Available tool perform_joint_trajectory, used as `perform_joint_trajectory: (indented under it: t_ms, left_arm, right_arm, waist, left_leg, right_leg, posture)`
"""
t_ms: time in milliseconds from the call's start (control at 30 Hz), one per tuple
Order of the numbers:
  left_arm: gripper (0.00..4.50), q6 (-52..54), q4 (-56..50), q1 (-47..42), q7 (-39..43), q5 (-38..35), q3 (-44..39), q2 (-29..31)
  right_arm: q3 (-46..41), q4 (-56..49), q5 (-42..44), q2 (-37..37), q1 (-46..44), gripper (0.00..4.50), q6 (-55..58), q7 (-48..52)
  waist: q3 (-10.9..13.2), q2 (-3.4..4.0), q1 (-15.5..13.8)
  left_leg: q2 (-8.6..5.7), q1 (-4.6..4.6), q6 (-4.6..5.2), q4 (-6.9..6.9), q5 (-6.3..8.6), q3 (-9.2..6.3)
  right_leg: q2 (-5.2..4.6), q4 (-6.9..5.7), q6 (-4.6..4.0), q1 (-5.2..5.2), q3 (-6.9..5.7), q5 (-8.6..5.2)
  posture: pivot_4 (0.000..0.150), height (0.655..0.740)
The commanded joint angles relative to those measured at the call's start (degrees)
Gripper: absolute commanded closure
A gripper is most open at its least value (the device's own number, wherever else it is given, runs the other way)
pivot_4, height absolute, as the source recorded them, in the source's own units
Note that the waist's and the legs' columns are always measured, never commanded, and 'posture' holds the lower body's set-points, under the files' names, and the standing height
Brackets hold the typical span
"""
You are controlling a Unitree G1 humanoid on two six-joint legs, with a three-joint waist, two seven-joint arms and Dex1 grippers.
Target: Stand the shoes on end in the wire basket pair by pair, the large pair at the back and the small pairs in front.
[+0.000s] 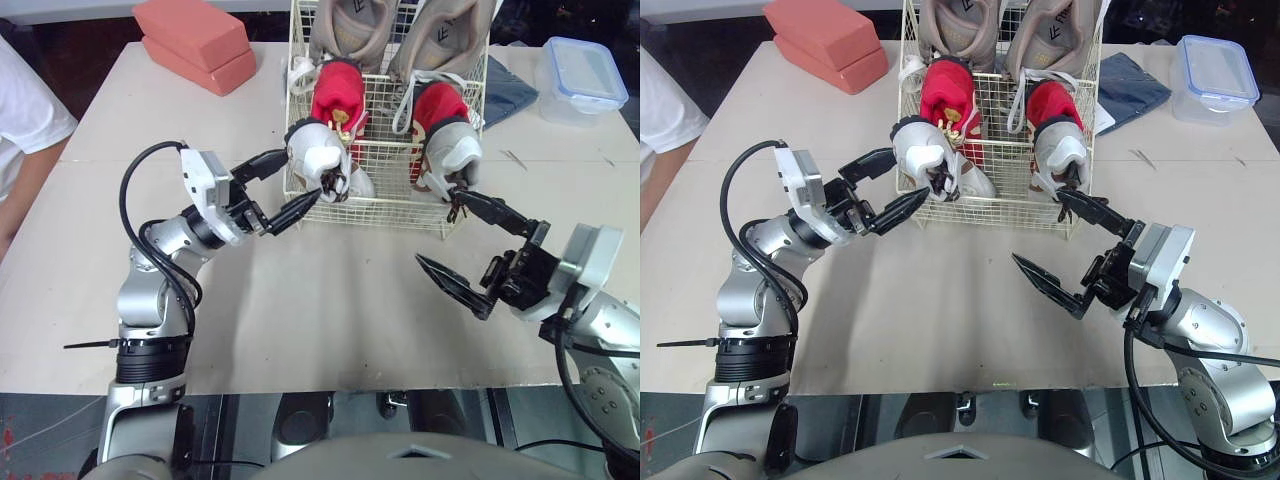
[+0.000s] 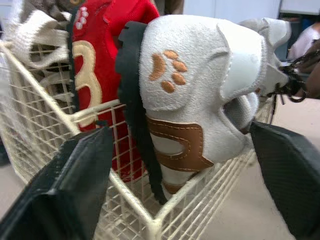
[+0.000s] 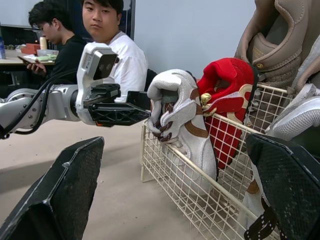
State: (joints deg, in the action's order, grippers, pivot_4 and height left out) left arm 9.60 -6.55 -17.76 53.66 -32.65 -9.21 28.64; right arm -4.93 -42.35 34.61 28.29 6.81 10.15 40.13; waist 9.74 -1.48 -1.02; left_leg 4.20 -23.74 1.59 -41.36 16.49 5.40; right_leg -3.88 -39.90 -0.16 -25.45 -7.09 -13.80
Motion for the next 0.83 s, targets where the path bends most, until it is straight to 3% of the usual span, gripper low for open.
perform_joint_trajectory:
  t_ms: [33,200,333,600,833]
  left_arm:
    - [0.06,2.80,-8.06,1.05,-0.51,-5.43,-4.47,2.71]
    - [0.06,11.64,-14.64,7.01,-2.24,-14.21,-10.83,7.40]
    - [0.06,16.03,-14.79,14.29,-3.20,-14.53,-13.99,10.74]
    - [0.06,11.19,-12.76,25.09,-6.44,0.69,-10.31,11.86]
    - [0.06,8.51,-11.26,26.66,-5.65,3.41,-10.05,11.33]
  right_arm:
    - [-2.08,-1.12,1.26,-0.07,1.29,0.00,-1.76,0.23]
    - [-7.82,1.07,2.63,1.45,4.82,0.00,-3.21,2.20]
    - [-13.35,6.93,3.13,3.18,6.83,0.00,-5.41,5.99]
    - [-15.35,26.17,-0.28,8.48,4.73,0.00,-9.69,17.58]
    - [-14.29,38.96,-2.40,10.51,0.84,0.00,-11.44,24.17]
  waist:
    - [0.03,-0.03,0.09]
    - [0.05,0.01,0.23]
    - [0.06,0.04,0.16]
    - [0.08,0.09,0.11]
    - [0.09,0.12,0.07]
  left_leg:
    - [0.00,-0.02,-0.01,0.00,0.00,-0.01]
    - [0.03,-0.02,-0.24,0.01,-0.13,0.04]
    - [0.03,0.02,-0.10,0.01,-0.05,0.05]
    - [0.01,0.02,0.04,0.01,0.03,0.02]
    - [0.02,-0.01,0.05,0.02,0.04,0.03]
  right_leg:
    - [0.00,0.02,0.00,-0.01,0.00,0.00]
    - [-0.02,0.07,-0.01,-0.02,0.07,0.00]
    - [-0.02,0.06,0.01,-0.01,0.06,-0.01]
    - [-0.03,0.04,-0.02,-0.02,0.01,-0.02]
    - [-0.05,0.04,-0.02,-0.04,0.00,-0.02]
  posture:
    - [0.150,0.6860]
    - [0.150,0.6860]
    - [0.150,0.6860]
    - [0.150,0.6860]
    - [0.150,0.6860]
